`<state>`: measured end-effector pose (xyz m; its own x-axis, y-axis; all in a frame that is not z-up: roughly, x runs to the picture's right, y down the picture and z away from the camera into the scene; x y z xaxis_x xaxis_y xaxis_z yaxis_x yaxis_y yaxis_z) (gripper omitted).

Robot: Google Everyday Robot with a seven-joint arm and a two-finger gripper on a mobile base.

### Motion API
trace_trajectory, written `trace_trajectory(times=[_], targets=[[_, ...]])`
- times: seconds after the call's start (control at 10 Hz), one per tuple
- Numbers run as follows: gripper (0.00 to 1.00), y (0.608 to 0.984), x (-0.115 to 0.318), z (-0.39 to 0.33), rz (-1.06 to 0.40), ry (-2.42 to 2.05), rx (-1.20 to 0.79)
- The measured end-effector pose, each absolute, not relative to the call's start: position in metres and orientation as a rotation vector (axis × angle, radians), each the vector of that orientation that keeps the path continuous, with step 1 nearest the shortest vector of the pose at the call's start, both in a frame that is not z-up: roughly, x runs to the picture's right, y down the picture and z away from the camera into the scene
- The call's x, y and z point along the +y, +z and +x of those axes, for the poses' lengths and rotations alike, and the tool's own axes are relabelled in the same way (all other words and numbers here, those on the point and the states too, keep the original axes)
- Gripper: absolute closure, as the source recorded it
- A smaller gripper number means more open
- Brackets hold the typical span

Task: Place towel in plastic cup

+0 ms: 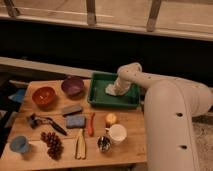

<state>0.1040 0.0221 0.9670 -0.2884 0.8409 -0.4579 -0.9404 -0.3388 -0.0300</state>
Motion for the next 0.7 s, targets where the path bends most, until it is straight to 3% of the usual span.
trace_trajectory(times=[0.4, 0.7], targets=[[1.0, 0.951, 0.008, 0.096, -0.482, 1.854, 0.225], [1.0, 0.904, -0.024, 0.085, -0.518, 1.801, 0.104]])
